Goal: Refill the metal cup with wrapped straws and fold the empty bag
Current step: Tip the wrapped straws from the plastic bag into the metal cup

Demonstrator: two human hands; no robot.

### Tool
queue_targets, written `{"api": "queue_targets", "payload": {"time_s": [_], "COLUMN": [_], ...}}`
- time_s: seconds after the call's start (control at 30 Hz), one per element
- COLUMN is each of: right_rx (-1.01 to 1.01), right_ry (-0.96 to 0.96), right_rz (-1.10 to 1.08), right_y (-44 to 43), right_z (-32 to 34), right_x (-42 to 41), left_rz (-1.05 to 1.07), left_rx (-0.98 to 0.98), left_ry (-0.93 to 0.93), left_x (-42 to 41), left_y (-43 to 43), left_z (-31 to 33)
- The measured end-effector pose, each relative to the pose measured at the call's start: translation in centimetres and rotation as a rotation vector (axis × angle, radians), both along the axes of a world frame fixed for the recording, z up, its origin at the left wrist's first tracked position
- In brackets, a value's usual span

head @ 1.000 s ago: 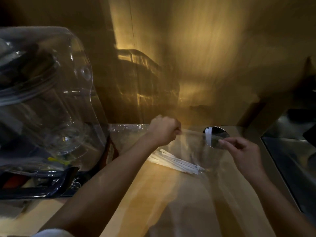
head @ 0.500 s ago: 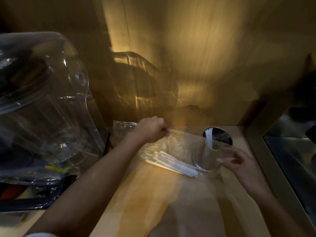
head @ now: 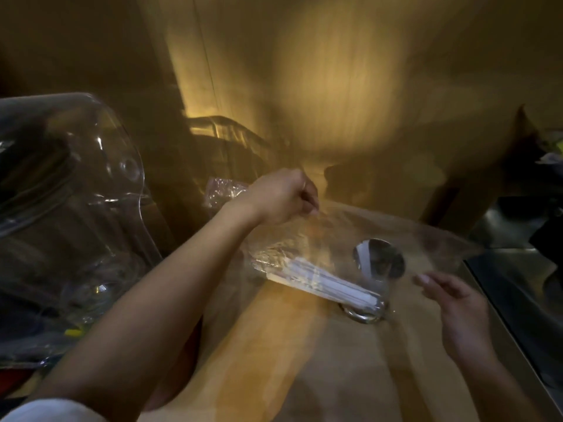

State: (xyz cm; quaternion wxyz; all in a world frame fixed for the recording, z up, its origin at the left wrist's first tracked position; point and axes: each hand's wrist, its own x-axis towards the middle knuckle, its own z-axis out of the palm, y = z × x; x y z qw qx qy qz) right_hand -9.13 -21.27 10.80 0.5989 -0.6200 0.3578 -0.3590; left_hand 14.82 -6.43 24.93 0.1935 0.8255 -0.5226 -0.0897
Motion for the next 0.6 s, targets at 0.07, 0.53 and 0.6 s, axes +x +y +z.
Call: {"api": "queue_targets", "payload": {"time_s": [0.07, 0.53, 0.6], "right_rx": [-0.062, -0.258, -0.314], "right_ry": [-0.008, -0.179, -0.201], "right_rz": [-0.053, -0.426, -0.460], "right_y": [-0.7, -3.2, -3.4], "right_z": [1.7, 9.6, 10.4], "right_x": [-1.1, -9.5, -10.4], "left_rz": [-0.049, -0.380, -0.415], "left_rx": [-0.051, -0.284, -0.302], "left_ry": [0.036, 0.189, 0.210], "left_x": [-0.5, -5.0, -5.7], "left_y": [-1.0, -10.5, -11.7], "left_z": [1.7, 6.6, 6.8]}}
